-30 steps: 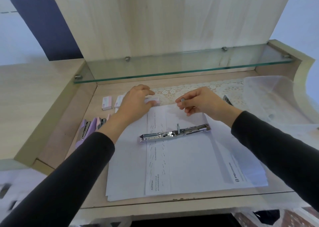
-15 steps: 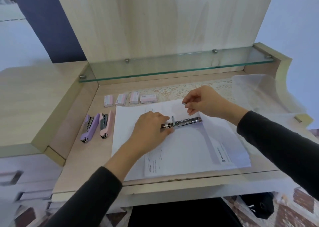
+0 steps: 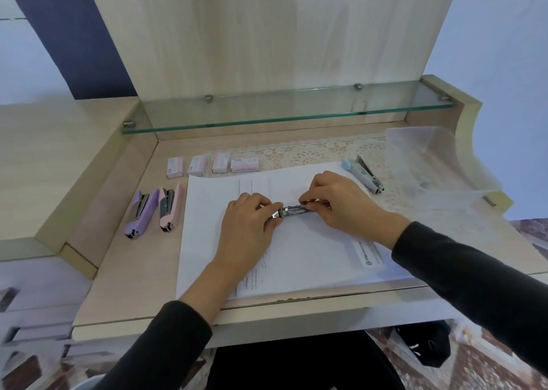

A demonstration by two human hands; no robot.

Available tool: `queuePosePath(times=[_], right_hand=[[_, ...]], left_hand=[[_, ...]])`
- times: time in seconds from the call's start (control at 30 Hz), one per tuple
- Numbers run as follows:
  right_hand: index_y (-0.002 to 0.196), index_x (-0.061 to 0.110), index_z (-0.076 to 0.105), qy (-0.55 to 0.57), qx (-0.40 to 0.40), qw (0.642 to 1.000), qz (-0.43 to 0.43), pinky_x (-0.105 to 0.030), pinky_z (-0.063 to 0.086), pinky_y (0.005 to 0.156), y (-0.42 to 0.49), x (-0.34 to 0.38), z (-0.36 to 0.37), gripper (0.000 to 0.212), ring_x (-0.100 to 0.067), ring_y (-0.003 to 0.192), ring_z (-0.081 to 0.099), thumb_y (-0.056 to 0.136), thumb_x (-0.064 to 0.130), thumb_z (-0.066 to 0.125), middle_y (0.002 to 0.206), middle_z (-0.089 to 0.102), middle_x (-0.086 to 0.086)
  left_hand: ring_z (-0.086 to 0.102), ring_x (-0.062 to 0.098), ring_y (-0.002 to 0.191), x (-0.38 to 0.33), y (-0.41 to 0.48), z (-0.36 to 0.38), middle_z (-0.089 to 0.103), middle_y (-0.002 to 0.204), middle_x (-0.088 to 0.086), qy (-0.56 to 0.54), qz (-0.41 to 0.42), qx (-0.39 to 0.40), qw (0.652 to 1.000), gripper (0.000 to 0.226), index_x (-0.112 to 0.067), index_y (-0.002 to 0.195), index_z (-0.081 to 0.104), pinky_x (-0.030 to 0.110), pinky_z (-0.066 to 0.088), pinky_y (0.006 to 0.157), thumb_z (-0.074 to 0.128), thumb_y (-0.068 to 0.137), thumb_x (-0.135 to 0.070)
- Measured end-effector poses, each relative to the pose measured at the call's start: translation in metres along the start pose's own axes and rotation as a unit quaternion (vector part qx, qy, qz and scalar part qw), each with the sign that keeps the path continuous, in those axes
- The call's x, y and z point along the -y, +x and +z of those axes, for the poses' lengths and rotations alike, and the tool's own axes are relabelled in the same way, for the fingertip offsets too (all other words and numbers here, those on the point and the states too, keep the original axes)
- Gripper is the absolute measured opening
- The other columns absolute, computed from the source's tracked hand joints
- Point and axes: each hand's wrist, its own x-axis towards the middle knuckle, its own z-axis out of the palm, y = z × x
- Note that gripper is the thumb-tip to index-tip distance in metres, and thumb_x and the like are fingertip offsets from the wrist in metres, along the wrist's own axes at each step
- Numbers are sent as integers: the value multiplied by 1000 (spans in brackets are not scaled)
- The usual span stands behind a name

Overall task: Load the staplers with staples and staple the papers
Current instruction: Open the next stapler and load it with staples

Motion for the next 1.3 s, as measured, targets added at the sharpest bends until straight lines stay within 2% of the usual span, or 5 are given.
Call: queuePosePath(times=[0.17, 0.3, 0.47, 0.8, 1.3], right_hand=[[86, 5, 73, 2, 0, 999, -37, -30, 38, 58, 0, -1, 6, 16, -29, 69, 56, 75, 5, 62, 74, 63, -12], [89, 5, 73, 29, -13, 999, -18, -34, 45, 63, 2, 1, 6, 14, -28, 75, 57, 77, 5, 65, 78, 64, -12], [91, 4, 72, 21, -10, 1000, -13, -29, 37, 67, 2, -1, 10, 14, -27, 79, 55, 80, 6, 64, 82, 63, -12], [76, 13, 72, 35, -39, 998, -34, -36, 49, 60, 1, -5, 9, 9, -21, 66, 56, 70, 7, 68, 72, 69, -3], [77, 15, 76, 18, -57, 996, -65, -27, 39, 55, 2, -11, 14, 11, -23, 62, 55, 69, 11, 70, 74, 69, -2]], left_hand=[[58, 26, 64, 1, 1, 0, 65, 72, 4, -20, -12, 13, 1000, 21, -11, 87, 74, 30, 41, 60, 66, 69, -17], [58, 26, 64, 0, 1, 0, 65, 73, 4, -18, -20, 17, 999, 21, -10, 87, 74, 29, 39, 60, 65, 69, -18], [58, 25, 64, 0, 1, 0, 65, 72, 4, -12, -17, 15, 1000, 21, -10, 87, 74, 31, 40, 58, 65, 69, -17], [59, 25, 66, 1, 0, 1, 65, 73, 3, -10, -8, 6, 1000, 21, -12, 87, 74, 30, 40, 61, 65, 69, -17], [58, 25, 64, 0, 0, 0, 64, 72, 3, -6, -14, 16, 1000, 21, -10, 87, 73, 31, 40, 59, 64, 71, -18]])
